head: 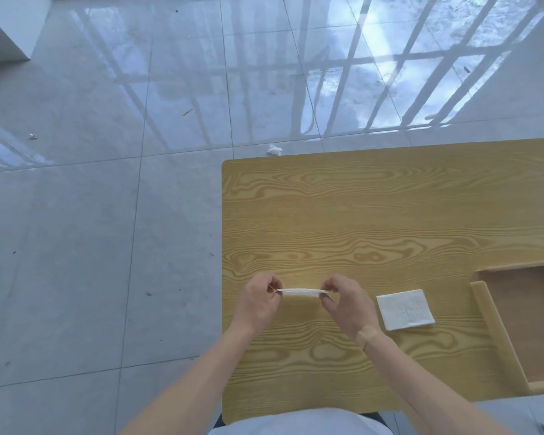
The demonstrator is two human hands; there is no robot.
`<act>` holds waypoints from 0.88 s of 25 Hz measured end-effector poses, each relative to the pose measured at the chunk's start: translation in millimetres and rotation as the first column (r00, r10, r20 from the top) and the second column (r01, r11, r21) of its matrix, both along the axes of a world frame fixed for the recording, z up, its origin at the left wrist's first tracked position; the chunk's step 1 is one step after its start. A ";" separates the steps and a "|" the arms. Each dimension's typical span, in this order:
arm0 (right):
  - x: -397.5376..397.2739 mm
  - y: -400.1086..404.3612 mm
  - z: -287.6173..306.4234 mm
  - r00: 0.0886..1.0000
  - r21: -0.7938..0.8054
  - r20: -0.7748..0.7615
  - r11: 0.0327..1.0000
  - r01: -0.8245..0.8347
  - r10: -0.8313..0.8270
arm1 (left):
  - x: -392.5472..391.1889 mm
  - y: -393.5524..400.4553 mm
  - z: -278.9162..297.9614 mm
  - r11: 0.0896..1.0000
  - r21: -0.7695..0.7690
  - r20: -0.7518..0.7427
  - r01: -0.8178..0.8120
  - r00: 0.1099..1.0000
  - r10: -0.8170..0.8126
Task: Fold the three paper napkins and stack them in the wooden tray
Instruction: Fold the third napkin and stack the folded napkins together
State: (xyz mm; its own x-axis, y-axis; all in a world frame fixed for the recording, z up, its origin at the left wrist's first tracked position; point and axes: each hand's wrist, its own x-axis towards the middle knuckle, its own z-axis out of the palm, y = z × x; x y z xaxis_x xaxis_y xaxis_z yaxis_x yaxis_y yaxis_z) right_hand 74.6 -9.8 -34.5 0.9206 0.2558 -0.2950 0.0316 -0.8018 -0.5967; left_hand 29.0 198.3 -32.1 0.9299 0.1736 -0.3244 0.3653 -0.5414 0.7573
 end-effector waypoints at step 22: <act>1.6 -108.4 8.8 0.905 0.188 -0.386 0.945 0.269 -0.181 | -19.7 -113.5 0.3 0.911 -0.255 -0.267 -0.325 0.929 0.257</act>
State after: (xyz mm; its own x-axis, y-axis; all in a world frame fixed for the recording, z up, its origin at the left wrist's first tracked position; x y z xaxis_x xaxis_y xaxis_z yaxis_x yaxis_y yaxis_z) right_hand 76.2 -118.2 -25.7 0.8042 0.1559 -0.5735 -0.3841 -0.6000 -0.7017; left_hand 9.3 84.8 -31.8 0.7496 0.2916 -0.5942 0.6499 -0.1539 0.7443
